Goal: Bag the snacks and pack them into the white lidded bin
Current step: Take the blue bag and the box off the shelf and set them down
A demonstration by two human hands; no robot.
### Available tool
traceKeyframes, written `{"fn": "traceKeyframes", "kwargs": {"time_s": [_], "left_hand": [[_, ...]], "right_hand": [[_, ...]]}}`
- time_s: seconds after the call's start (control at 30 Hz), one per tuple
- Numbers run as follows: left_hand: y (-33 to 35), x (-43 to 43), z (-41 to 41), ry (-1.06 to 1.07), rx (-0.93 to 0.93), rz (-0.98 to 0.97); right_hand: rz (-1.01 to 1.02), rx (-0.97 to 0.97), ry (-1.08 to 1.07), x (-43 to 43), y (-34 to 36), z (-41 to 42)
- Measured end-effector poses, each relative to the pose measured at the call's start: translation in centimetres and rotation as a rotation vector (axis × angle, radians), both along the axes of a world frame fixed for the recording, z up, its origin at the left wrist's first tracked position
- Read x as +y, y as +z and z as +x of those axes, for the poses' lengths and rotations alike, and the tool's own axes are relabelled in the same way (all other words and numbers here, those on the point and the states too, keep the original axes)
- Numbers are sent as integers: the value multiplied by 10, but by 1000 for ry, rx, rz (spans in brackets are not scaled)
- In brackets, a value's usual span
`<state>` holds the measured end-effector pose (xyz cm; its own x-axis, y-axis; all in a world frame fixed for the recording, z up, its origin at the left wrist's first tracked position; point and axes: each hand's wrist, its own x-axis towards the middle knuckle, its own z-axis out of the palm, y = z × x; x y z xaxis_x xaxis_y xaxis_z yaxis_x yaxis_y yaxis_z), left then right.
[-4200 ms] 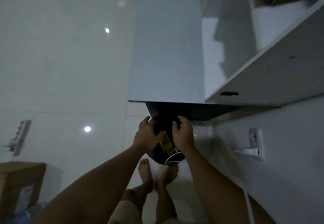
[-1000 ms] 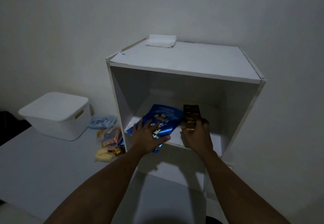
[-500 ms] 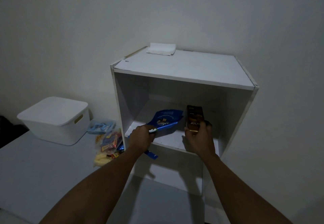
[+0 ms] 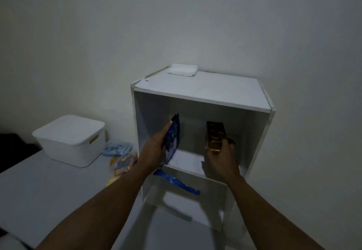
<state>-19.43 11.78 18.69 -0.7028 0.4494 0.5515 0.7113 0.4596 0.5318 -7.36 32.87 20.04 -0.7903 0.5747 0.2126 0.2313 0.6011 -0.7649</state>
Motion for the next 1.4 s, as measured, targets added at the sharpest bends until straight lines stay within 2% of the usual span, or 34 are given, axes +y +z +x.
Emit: {"fn": "traceKeyframes", "kwargs": {"time_s": [0.23, 0.33, 0.47, 0.6, 0.7, 0.97, 1.2, 1.4], "left_hand": [[5, 2, 19, 154, -14, 19], [6, 8, 37, 221, -91, 87], [3, 19, 74, 375, -207, 167], [-10, 20, 120, 544, -234, 210], [-18, 18, 163, 636, -283, 279], [-44, -15, 267, 915, -282, 233], [-96, -39, 348, 1029, -478, 274], [-144, -23, 429, 1137, -581, 363]], "right_hand": [[10, 23, 117, 11, 12, 6], [13, 75, 190, 19, 13, 10], [10, 140, 343, 32, 9, 19], [-10, 195, 511, 36, -7, 26], [-17, 143, 622, 30, -22, 33], [-37, 110, 879, -16, -51, 58], [-12, -30, 1032, -59, -104, 106], [8, -130, 1122, -48, -149, 168]]}}
